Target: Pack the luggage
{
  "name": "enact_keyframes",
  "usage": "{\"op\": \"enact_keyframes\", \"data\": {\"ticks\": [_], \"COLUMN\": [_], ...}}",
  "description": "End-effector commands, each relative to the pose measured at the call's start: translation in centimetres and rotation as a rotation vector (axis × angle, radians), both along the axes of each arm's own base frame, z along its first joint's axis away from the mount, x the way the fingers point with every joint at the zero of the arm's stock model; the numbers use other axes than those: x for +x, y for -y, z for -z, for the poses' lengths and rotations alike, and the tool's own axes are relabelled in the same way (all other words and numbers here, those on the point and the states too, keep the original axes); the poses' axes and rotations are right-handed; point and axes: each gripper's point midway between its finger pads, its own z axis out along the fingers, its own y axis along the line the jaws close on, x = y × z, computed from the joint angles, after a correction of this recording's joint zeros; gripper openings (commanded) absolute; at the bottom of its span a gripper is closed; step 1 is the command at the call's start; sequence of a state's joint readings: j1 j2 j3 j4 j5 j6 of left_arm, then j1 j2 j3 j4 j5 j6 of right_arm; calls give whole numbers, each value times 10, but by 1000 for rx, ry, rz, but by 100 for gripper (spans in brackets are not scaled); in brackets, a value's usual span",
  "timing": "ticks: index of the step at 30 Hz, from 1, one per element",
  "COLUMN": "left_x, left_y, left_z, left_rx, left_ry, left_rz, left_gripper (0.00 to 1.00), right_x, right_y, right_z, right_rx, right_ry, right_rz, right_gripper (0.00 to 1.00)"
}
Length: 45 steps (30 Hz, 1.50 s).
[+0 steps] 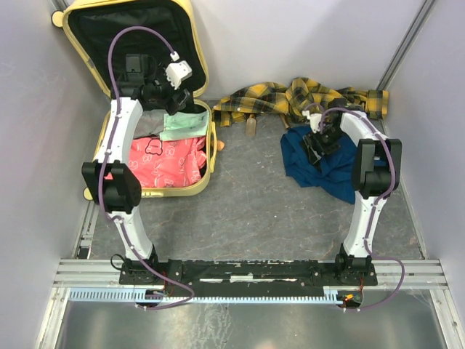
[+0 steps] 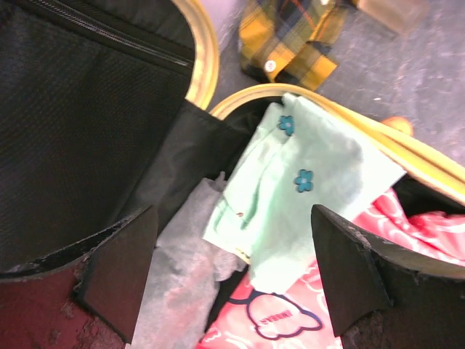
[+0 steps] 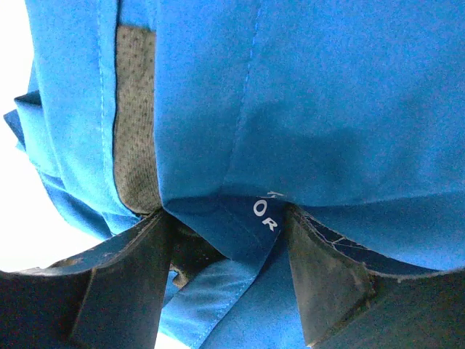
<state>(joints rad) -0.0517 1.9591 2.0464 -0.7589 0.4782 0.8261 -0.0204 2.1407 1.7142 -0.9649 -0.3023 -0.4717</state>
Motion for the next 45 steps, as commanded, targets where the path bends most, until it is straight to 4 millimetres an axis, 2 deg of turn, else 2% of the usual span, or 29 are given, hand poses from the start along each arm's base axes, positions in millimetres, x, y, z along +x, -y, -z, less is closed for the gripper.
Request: {"op": "enact_keyframes", "data": {"ticks": [1,5,9,11,14,15,17,19,23,25,26,28,29,30,33,37,41,45], "left_x": [-28,-52,-87,-110,-139,-140,-154,-164,-170,-172,-173,-170,-167,-165,-160,-157,-156,-156], "left_y": [19,42,90,119,159,170,185,198,215,224,226,236,240,243,254,264,262,273], "left_z": [-4,15,41,57,70,67,71,73,101,110,119,121,123,128,128,140,172,186], "left_rx": [-113,-119,-167,-195,-323,-395,-549,-645,-664,-720,-742,-792,-799,-806,-840,-845,-841,-850], "left_ry": [-68,-156,-309,-389,-478,-467,-553,-593,-632,-680,-694,-717,-733,-747,-769,-801,-853,-897], "left_rz": [16,57,76,76,15,-16,-99,-167,-383,-421,-439,-431,-439,-447,-429,-474,-599,-590], "left_gripper": [90,87,86,86,86,89,99,99,99,99,99,99,99,99,99,99,99,99], "right_x": [-55,-65,-62,-61,-60,-58,-52,-43,-27,-16,-10,2,6,9,17,15,-1,-20], "right_y": [-55,-95,-132,-137,-127,-118,-94,-62,7,35,48,69,76,83,93,93,88,79], "right_z": [16,3,-43,-70,-105,-115,-131,-135,-121,-108,-104,-93,-87,-83,-63,-35,-9,2], "right_rx": [119,225,370,420,446,449,446,403,255,194,179,158,157,160,165,168,179,208], "right_ry": [-174,-199,-125,-77,0,18,57,88,116,116,119,100,80,65,11,-50,-137,-185], "right_rz": [-141,-125,-109,-107,-97,-78,-20,56,187,243,278,348,372,394,428,418,390,376], "right_gripper": [68,67,68,70,73,75,78,81,84,85,86,91,98,100,99,99,99,99]}}
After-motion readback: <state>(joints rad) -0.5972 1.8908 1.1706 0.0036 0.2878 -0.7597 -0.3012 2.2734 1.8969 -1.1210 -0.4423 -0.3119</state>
